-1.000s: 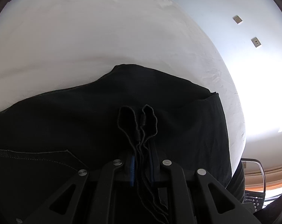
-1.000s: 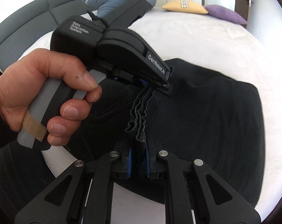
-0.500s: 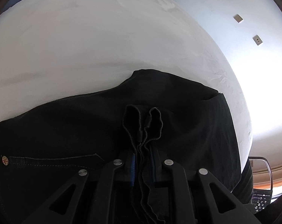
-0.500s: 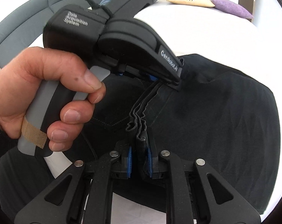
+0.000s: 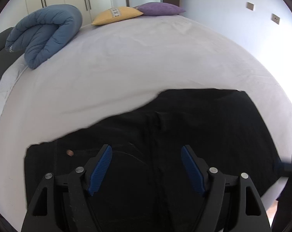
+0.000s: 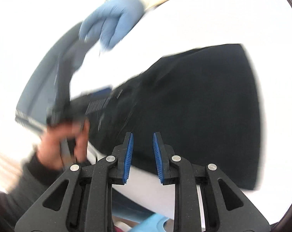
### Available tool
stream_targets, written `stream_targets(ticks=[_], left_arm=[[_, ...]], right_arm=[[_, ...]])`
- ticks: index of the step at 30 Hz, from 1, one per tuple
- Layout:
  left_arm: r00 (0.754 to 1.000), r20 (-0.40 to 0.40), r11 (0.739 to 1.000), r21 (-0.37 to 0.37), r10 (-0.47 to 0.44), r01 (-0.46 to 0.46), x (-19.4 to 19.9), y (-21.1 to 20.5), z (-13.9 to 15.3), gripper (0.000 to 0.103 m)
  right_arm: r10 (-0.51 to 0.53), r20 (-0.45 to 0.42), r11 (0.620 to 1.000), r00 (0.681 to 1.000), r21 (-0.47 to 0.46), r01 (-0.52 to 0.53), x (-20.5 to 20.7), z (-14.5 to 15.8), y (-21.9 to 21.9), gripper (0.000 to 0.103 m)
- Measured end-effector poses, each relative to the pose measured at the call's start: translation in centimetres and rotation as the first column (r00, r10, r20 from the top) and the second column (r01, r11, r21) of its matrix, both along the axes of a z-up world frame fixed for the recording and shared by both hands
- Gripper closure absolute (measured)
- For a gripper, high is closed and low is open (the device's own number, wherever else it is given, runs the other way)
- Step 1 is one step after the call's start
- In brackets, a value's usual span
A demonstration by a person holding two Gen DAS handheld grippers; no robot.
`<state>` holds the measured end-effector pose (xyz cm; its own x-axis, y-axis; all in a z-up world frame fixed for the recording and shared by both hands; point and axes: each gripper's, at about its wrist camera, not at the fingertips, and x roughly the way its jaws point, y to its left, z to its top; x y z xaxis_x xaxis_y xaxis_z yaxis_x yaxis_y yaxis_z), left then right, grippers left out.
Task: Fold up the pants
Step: 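Open both grippers and release the folded black jeans onto the bed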
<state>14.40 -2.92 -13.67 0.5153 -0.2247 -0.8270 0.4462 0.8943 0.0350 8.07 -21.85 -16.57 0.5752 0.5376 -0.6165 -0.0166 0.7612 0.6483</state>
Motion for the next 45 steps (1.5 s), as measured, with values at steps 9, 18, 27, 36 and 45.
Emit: stream_targets(ticks=[9, 18, 27, 36, 45], left_arm=[[0.993, -0.107, 0.999, 0.004, 0.048, -0.048, -2.9, 0.0, -5.0, 0.040], [0.994, -0.086, 0.998, 0.011, 0.066, -0.066, -3.6, -0.4, -5.7, 0.040], [0.995, -0.076, 0.998, 0.003, 0.069, -0.069, -5.7, 0.1, -5.9, 0.040], [0.996, -0.059, 0.997, 0.001, 0.071, -0.071, -5.9, 0.7, -6.1, 0.039], [0.996, -0.028, 0.996, -0.023, 0.080, -0.080, -6.7, 1.2, -6.5, 0.039]], right_arm=[[-0.051, -0.079, 0.982, 0.996, 0.180, 0.065, 6.2, -2.2, -14.0, 0.082], [-0.025, -0.168, 0.962, 0.985, 0.266, 0.069, 13.4, -9.2, -16.9, 0.082], [0.129, -0.188, 0.962, 0.974, 0.261, -0.078, 3.6, -8.5, -10.4, 0.082], [0.123, -0.161, 0.978, 0.979, 0.187, -0.092, -0.5, -8.5, -8.3, 0.084], [0.121, -0.064, 0.993, 0.991, 0.003, -0.121, -1.2, -7.1, -6.7, 0.084]])
